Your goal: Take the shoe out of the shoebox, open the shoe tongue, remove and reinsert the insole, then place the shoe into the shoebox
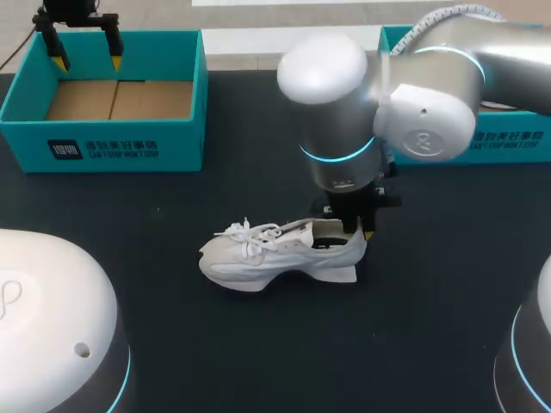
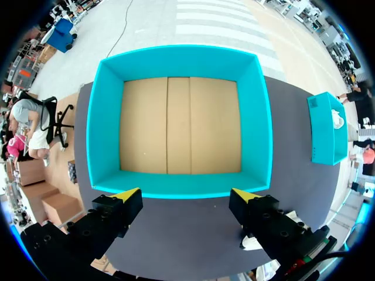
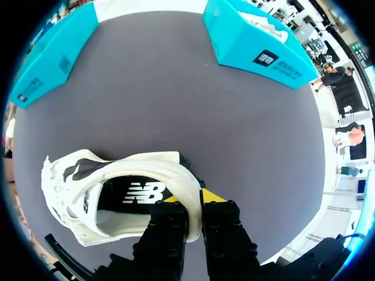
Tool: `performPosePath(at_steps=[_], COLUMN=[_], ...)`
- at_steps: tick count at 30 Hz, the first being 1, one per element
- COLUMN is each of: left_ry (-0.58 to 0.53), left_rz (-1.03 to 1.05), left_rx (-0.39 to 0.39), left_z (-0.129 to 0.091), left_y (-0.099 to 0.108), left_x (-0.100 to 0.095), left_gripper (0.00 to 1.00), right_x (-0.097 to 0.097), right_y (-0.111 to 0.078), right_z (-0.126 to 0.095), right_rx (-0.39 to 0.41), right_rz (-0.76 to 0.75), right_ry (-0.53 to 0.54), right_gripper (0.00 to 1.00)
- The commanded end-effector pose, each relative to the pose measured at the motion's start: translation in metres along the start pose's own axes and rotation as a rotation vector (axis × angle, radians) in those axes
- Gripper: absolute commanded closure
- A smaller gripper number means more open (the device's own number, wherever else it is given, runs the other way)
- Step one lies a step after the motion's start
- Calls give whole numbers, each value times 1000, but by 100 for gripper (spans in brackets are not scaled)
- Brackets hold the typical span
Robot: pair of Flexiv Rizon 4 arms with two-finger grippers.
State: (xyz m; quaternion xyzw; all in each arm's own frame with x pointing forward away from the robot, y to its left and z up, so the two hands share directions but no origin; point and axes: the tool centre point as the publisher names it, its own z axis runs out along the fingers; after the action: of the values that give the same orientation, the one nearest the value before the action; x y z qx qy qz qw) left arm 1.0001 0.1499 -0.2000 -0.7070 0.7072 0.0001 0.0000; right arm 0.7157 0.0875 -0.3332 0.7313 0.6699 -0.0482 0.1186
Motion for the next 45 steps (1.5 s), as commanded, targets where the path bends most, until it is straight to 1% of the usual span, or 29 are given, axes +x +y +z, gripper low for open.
performPosePath(at_steps=[1, 11, 12, 13, 14, 15, 16, 20, 23, 24, 26, 27, 29, 31, 32, 33, 45], left_ry=[0, 0, 0, 0, 0, 0, 0, 0, 0, 0, 0, 0, 0, 0, 0, 0, 0], left_rz=[0, 0, 0, 0, 0, 0, 0, 0, 0, 0, 0, 0, 0, 0, 0, 0, 0], left_rx=[0, 0, 0, 0, 0, 0, 0, 0, 0, 0, 0, 0, 0, 0, 0, 0, 0], left_z=[0, 0, 0, 0, 0, 0, 0, 0, 0, 0, 0, 0, 0, 0, 0, 0, 0], left_y=[0, 0, 0, 0, 0, 0, 0, 0, 0, 0, 0, 0, 0, 0, 0, 0, 0], left_x=[0, 0, 0, 0, 0, 0, 0, 0, 0, 0, 0, 0, 0, 0, 0, 0, 0], left_gripper=[0, 0, 0, 0, 0, 0, 0, 0, 0, 0, 0, 0, 0, 0, 0, 0, 0], right_x=[-2, -4, -4, -3, -3, -3, -4, -8, -12, -14, -17, -18, -14, -8, -5, -3, -3], right_y=[4, 9, 9, 9, 9, 9, 9, 7, 7, 8, 8, 10, 9, 3, 0, -2, -2], right_z=[12, 25, 26, 27, 27, 27, 25, 10, -11, -19, -33, -38, -50, -64, -71, -76, -76], right_rx=[9, 15, 16, 21, 22, 22, 22, 4, -2, 4, -8, -16, -34, -82, -96, -82, -82], right_rz=[9, 22, 20, 16, 19, 19, 20, 35, 36, 20, -37, -83, -255, -522, -632, -721, -721], right_ry=[15, 17, 17, 16, 10, 10, 11, -17, 30, 68, 144, 158, 239, 316, 335, 364, 364], right_gripper=[100, 100, 99, 65, 53, 12, 0, 0, 0, 0, 0, 0, 0, 0, 0, 0, 0])
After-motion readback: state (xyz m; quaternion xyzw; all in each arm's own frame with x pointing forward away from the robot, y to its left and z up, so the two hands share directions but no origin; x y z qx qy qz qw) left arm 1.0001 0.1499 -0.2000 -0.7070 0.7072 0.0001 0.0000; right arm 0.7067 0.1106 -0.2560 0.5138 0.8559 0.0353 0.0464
